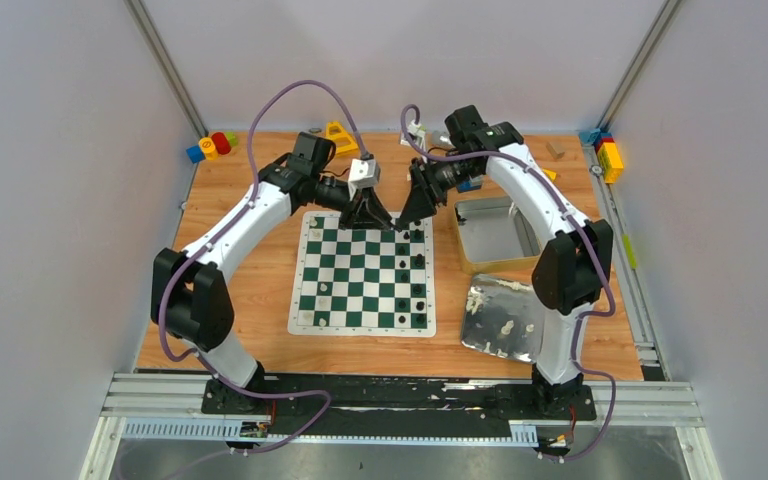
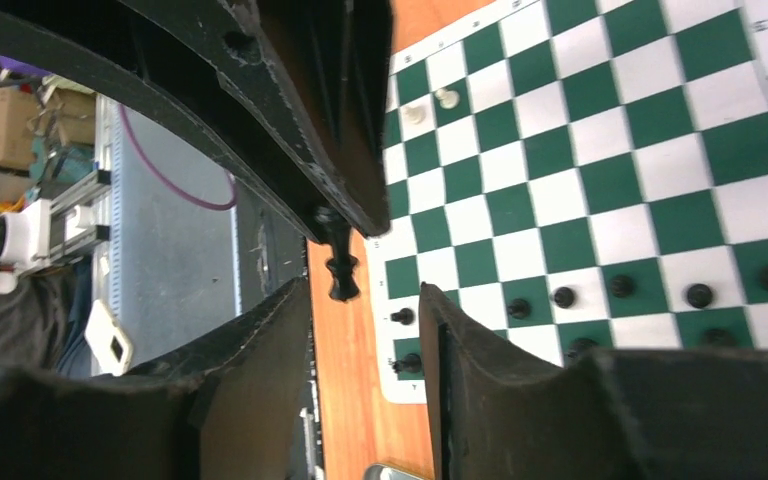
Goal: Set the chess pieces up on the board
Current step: Place the chess piece on the chessboard.
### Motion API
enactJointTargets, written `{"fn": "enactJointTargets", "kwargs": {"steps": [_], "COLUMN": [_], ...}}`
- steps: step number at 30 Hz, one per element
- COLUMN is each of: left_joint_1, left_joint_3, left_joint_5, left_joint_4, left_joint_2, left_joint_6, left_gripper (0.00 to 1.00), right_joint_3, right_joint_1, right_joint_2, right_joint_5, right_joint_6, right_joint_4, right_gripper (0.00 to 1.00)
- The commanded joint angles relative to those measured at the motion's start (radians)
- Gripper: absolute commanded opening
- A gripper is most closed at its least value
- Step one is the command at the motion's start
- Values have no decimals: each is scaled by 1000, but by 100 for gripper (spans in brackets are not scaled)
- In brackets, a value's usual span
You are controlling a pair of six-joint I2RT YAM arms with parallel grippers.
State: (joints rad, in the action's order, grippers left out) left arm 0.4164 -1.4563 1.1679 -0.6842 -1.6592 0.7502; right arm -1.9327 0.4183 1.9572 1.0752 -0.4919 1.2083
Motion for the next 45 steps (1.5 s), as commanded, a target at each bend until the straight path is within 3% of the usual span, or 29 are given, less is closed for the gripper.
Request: {"fn": "enactJointTargets", "kwargs": {"steps": [1,10,18,23,35,37,41,45], "left_joint_1": [2,-11,-16,-16,-22,-22,-25,-30], "left_joint_3": [105,226,336,367,409,414,422,432], "left_joint_5": [-65,-197,-252,-252,-264,-268,-275,-283], "left_joint_4": [343,815,1075,1184,1245,1248,1262,1273], "left_joint_2": [106,108,87,77,65,65,69,71], "left_joint_6": [-339,-959,-1234,-1305,-1349,-1349,-1354,-1363], "left_gripper": [0,0,0,0,0,0,0,0], "right_joint_3": [15,205,262,289,310,315,328,332], "right_joint_1": [-59,-90,-89,-90,-90,-92,-94,-96], "right_joint_2": [-79,-180,-198,-197,-206,-205,-210,-217], "right_joint_5": [26,-33,-5,-9,63,67,58,63], "right_joint_6": [124,392,528,543,551,551,547,547], "right_joint_4": [-179,-555,-681,-706,-730,-729,-730,-731], "right_gripper": [49,57,57,53,24,24,36,38]}}
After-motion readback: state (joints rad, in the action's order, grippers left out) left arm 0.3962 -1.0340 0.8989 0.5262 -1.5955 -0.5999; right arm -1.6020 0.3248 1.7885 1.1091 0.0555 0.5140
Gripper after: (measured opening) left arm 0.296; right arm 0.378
